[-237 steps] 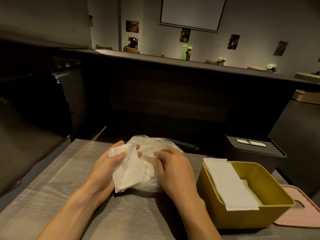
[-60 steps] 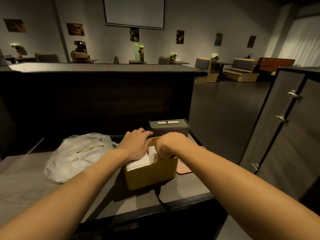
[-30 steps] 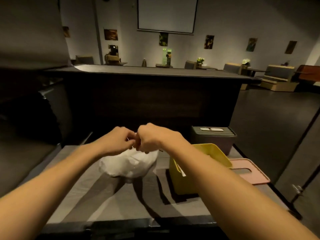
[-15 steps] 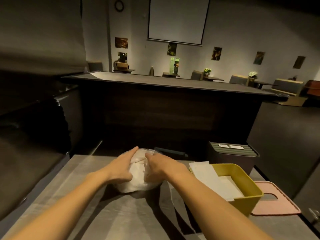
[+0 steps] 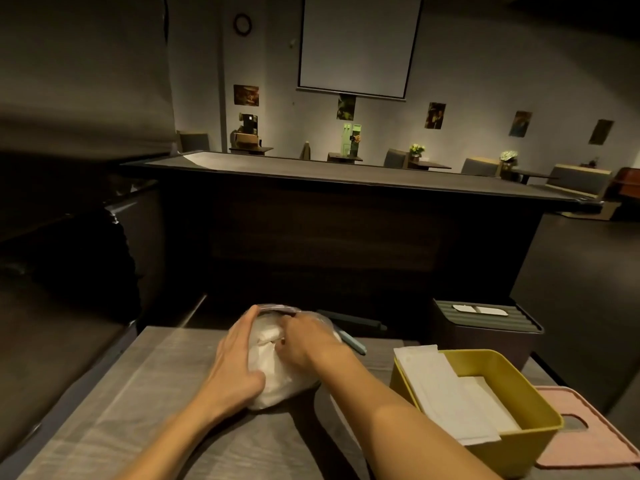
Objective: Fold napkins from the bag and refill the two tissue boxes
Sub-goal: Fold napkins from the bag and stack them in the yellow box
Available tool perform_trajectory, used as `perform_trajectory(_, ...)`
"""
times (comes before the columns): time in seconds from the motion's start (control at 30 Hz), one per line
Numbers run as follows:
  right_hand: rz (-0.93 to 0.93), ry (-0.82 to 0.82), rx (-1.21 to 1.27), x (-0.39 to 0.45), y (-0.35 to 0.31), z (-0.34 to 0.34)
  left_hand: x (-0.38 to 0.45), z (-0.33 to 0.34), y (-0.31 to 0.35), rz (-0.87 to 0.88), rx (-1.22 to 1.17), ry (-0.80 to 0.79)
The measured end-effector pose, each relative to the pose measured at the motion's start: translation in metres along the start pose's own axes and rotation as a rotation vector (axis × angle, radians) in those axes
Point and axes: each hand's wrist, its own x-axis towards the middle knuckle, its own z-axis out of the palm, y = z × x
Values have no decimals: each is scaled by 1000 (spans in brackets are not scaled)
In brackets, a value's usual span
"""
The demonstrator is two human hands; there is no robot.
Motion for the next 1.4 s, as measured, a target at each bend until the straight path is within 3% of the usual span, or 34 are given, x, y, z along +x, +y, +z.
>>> perform_trajectory(0.3,-98,247,-168,4,-5,-1,2,-1,-10,29,-30,-13)
perform_trajectory(0.4,-113,325,-16,-10,-1,2,5,-1,-14,18,-22,2)
perform_trajectory(0.53,-97,387,435,-38,3,-7,1,0,-13,41,-133,67)
perform_trajectory(0.7,-75,293,1010,-62,11,-25,-14,-10,7,165,-593,407)
perform_trajectory(0.73,-92,224,1128,-64,11,-26,-16,-14,16,170,-772,398)
perform_trajectory(0.8,-91,125,1250,-68,6,-24,-21,-21,40,65,-1207,169)
perform_trajectory(0.87,-35,111,1261,-67,-1,-16,-27,-21,54,-99,-1430,-96)
perform_trajectory(0.97,-13,226,1114,-65,-8,1,-28,-10,48,-244,-1431,-245)
perform_trajectory(1.13,-110,551,766,-69,0,10,-25,-12,46,-252,-1470,-309)
perform_trajectory(1.23,-198,515,586,-71,6,16,-25,-14,41,-248,-1466,-283)
perform_trajectory(1.4,-170,594,697,-67,10,22,-25,-11,39,-218,-1321,-253)
